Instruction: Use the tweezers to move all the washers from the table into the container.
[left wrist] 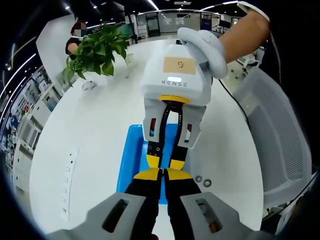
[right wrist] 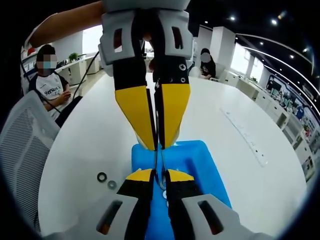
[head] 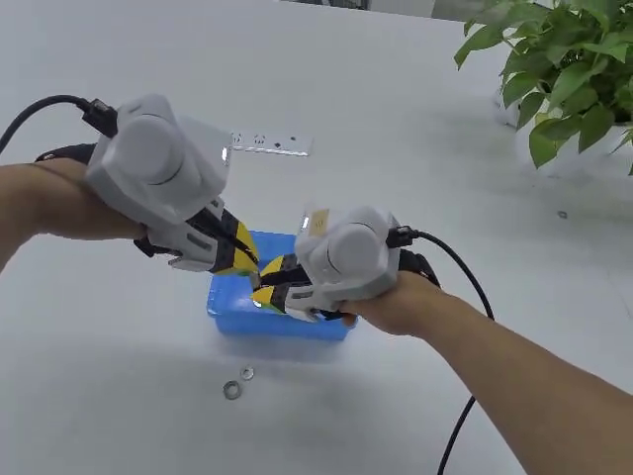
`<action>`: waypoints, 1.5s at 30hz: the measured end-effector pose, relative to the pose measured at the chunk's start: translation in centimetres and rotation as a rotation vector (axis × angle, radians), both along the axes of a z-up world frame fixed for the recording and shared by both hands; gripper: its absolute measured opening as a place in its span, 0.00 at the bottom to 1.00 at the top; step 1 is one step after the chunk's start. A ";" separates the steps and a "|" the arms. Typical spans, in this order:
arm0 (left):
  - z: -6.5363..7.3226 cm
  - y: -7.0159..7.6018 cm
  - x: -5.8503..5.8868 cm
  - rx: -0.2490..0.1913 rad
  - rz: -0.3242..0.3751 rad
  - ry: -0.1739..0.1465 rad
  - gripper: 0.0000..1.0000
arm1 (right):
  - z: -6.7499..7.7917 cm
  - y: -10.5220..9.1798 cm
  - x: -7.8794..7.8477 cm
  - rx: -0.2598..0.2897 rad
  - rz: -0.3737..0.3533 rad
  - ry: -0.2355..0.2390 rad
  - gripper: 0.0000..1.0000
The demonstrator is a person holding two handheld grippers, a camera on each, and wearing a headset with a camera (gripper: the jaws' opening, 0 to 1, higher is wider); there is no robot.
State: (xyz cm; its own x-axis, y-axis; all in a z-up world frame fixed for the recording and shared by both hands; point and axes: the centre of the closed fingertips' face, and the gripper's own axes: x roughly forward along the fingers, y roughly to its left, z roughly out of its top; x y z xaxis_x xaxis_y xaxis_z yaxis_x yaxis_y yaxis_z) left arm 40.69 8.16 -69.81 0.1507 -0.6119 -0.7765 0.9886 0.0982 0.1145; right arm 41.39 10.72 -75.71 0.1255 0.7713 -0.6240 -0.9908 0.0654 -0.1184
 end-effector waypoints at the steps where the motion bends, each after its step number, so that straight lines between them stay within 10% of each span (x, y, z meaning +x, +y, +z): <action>1: 0.1 0.0 -0.1 0.001 0.000 -0.002 0.06 | 0.1 0.0 -0.1 0.000 0.000 -0.001 0.11; 45: 3.4 -0.6 -4.5 0.019 -0.008 -0.050 0.06 | 3.5 -0.4 -4.3 0.013 0.018 -0.071 0.12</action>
